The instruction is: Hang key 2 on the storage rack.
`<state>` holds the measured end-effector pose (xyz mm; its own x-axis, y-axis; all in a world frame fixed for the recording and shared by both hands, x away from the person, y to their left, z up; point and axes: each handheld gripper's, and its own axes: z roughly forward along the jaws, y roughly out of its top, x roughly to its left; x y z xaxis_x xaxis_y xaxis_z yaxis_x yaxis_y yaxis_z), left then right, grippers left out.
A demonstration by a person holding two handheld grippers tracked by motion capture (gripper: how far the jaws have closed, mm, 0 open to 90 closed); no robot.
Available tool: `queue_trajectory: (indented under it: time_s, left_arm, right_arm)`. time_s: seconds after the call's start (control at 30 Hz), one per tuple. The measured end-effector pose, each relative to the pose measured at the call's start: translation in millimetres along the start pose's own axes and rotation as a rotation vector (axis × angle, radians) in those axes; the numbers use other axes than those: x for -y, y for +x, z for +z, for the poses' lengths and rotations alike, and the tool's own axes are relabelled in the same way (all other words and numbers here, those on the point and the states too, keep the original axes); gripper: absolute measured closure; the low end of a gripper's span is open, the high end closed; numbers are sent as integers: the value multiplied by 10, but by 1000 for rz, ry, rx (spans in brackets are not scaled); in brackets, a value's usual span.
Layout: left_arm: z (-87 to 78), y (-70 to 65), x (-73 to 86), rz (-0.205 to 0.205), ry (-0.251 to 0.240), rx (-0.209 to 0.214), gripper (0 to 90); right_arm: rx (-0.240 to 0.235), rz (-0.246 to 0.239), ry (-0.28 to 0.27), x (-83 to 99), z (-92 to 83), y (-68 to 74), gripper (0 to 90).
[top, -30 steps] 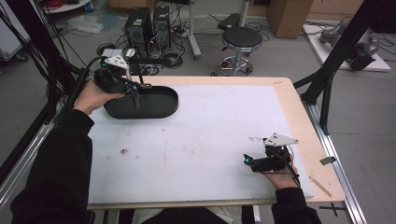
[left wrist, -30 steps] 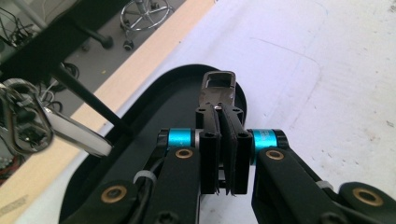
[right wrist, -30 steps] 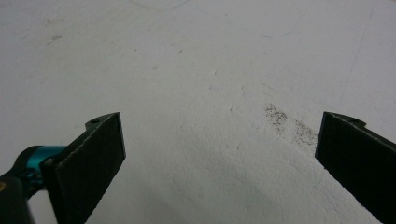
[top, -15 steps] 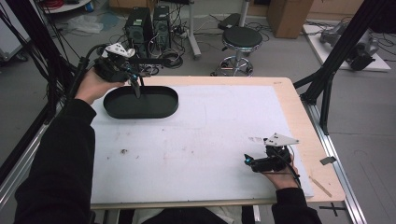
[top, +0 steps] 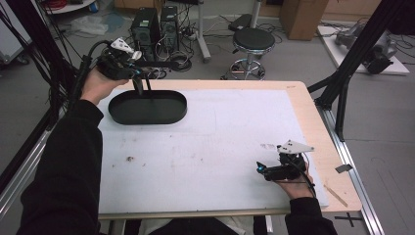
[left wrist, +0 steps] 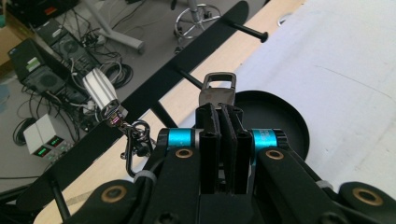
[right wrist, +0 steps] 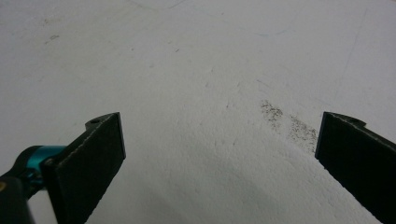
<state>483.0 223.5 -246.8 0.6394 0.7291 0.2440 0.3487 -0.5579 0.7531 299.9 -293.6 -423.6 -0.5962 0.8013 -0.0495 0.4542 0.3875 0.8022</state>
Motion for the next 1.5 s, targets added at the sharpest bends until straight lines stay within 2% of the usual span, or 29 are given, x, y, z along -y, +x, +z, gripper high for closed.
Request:
queue_trajectory:
  time_s: [0.1, 0.23, 0.3, 0.5, 0.7, 0.8, 0.9, 1.03, 1.2, 1.37, 1.43, 1.47, 1.5]
  left_arm:
    - [39, -8, -5, 0, 7, -29, 857]
    - [74, -52, -35, -9, -17, -71, 857]
    - [104, -75, -50, -9, -13, -98, 857]
    - [227, -108, 24, -39, 19, -112, 858]
    - [339, -153, 199, -71, 37, -97, 857]
    - [400, -182, 215, -75, 47, -96, 856]
    - [444, -197, 198, -80, 38, -99, 856]
    - [527, -201, 202, -57, 23, -134, 856]
    - [630, -179, 207, -91, -8, -163, 856]
    - [700, -175, 229, -108, -18, -156, 853]
    - [705, -179, 229, -123, -23, -127, 840]
    - [700, -178, 232, -132, -30, -96, 821]
    - [691, -177, 230, -143, -41, -49, 763]
  right_arm:
    - [2, 0, -2, 4, -8, -2, 8]
    - [2, 2, -1, 8, -12, -5, 8]
    - [1, 4, 0, 9, -16, -4, 8]
    - [6, 5, -5, 19, -29, -22, 8]
    - [7, 5, -8, 30, -41, -37, 8]
    - [4, 8, -1, 30, -28, -31, 8]
    - [4, 6, 0, 25, -23, -30, 8]
    - [2, 5, -1, 21, -12, -31, 8]
    - [-4, 6, -5, 11, -3, -30, 8]
    - [-3, 5, -4, 21, -5, -47, 8]
    - [-2, 6, -4, 25, -9, -55, 8]
    - [-1, 8, -6, 26, -9, -53, 8]
    - [-3, 5, -6, 27, -9, -55, 8]
